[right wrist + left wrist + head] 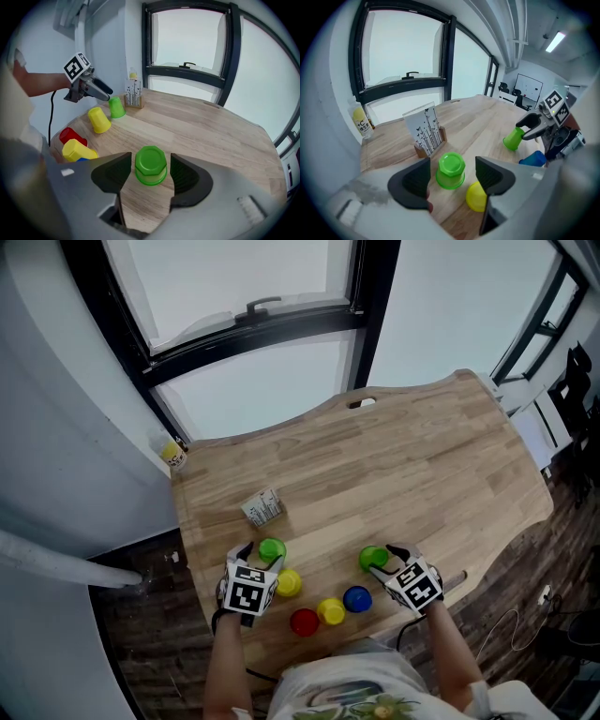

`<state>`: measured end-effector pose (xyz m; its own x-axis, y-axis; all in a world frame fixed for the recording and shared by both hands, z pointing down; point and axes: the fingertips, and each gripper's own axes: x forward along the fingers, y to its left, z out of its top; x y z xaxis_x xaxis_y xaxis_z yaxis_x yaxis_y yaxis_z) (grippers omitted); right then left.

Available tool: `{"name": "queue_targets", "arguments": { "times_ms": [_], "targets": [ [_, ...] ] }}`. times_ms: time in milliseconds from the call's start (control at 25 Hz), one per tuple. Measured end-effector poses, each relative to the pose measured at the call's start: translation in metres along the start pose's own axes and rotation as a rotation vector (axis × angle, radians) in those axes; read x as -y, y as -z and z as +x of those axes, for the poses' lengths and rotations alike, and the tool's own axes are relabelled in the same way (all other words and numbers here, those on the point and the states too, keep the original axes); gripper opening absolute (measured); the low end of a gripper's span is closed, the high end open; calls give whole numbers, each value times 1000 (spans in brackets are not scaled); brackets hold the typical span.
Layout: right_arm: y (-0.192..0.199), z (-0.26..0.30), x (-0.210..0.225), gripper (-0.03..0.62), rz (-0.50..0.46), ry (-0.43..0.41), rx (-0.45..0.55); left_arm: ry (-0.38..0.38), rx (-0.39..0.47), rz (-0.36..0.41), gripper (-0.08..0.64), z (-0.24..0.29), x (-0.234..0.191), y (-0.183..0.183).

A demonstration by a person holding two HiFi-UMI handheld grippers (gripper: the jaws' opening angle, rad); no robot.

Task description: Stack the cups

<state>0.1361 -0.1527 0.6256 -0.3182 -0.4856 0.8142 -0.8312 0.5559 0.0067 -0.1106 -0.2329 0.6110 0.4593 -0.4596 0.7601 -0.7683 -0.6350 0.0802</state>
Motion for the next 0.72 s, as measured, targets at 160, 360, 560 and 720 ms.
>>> {"name": "queue_targets", "arguments": {
  "times_ms": [160, 360, 560, 720],
  "targets": [
    [1, -1, 0, 275, 2, 5, 3, -23, -6, -8, 307, 15, -2, 3],
    [2, -3, 3, 278, 12, 12, 9, -21, -54, -26, 307, 23, 1, 13],
    [3, -2, 4, 278, 19, 13, 14, -40, -66, -30, 306, 28, 0, 18],
    [3, 0, 3, 278, 20, 11, 16, -58, -61, -31, 230, 28, -2, 19]
  ]
}}
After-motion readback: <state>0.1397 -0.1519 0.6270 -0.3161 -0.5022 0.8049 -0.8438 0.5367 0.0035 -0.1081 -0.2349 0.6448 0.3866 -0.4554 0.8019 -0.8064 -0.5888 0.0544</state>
